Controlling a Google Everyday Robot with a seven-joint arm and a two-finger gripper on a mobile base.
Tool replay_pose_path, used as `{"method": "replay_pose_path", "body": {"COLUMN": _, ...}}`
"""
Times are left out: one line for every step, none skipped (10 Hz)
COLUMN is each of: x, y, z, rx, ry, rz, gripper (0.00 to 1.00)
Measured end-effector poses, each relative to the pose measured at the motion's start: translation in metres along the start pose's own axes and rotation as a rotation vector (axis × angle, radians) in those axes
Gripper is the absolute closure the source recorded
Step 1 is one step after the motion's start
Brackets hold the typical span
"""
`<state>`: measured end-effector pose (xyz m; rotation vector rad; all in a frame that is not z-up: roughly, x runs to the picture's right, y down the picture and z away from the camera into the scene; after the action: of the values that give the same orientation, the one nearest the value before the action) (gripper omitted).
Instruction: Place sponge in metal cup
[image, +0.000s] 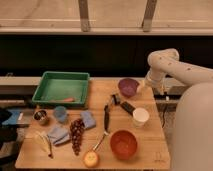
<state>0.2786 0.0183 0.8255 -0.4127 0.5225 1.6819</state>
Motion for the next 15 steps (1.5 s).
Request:
{"method": "replay_pose_path", "body": {"x": 0.000, "y": 0.000, "z": 0.000, "rx": 0.000, "ry": 0.000, "rz": 0.000, "gripper": 0.20}}
{"method": "replay_pose_path", "body": {"x": 0.000, "y": 0.000, "z": 0.000, "rx": 0.000, "ry": 0.000, "rz": 0.000, "gripper": 0.20}}
{"method": "replay_pose_path", "body": {"x": 0.000, "y": 0.000, "z": 0.000, "rx": 0.000, "ry": 0.000, "rz": 0.000, "gripper": 0.20}}
{"method": "replay_pose_path", "body": {"x": 0.000, "y": 0.000, "z": 0.000, "rx": 0.000, "ry": 0.000, "rz": 0.000, "gripper": 0.20}}
{"method": "replay_pose_path", "body": {"x": 0.000, "y": 0.000, "z": 0.000, "rx": 0.000, "ry": 0.000, "rz": 0.000, "gripper": 0.20}}
{"method": "replay_pose_path", "body": {"x": 0.000, "y": 0.000, "z": 0.000, "rx": 0.000, "ry": 0.000, "rz": 0.000, "gripper": 0.20}}
{"method": "replay_pose_path", "body": {"x": 0.000, "y": 0.000, "z": 0.000, "rx": 0.000, "ry": 0.000, "rz": 0.000, "gripper": 0.20}}
{"method": "replay_pose_path", "body": {"x": 0.000, "y": 0.000, "z": 0.000, "rx": 0.000, "ry": 0.000, "rz": 0.000, "gripper": 0.20}}
{"method": "replay_pose_path", "body": {"x": 0.000, "y": 0.000, "z": 0.000, "rx": 0.000, "ry": 0.000, "rz": 0.000, "gripper": 0.20}}
{"method": "replay_pose_path", "body": {"x": 0.000, "y": 0.000, "z": 0.000, "rx": 0.000, "ry": 0.000, "rz": 0.000, "gripper": 0.20}}
{"method": "replay_pose_path", "body": {"x": 0.000, "y": 0.001, "z": 0.000, "rx": -0.002, "ry": 0.000, "rz": -0.006, "gripper": 0.20}}
{"method": "replay_pose_path", "body": {"x": 0.004, "y": 0.005, "z": 0.002, "rx": -0.004, "ry": 0.011, "rz": -0.031, "gripper": 0.20}}
{"method": "replay_pose_path", "body": {"x": 0.006, "y": 0.015, "z": 0.004, "rx": -0.012, "ry": 0.019, "rz": -0.065, "gripper": 0.20}}
{"method": "replay_pose_path", "body": {"x": 0.009, "y": 0.036, "z": 0.006, "rx": -0.030, "ry": 0.029, "rz": -0.117, "gripper": 0.20}}
{"method": "replay_pose_path", "body": {"x": 0.011, "y": 0.058, "z": 0.007, "rx": -0.047, "ry": 0.038, "rz": -0.165, "gripper": 0.20}}
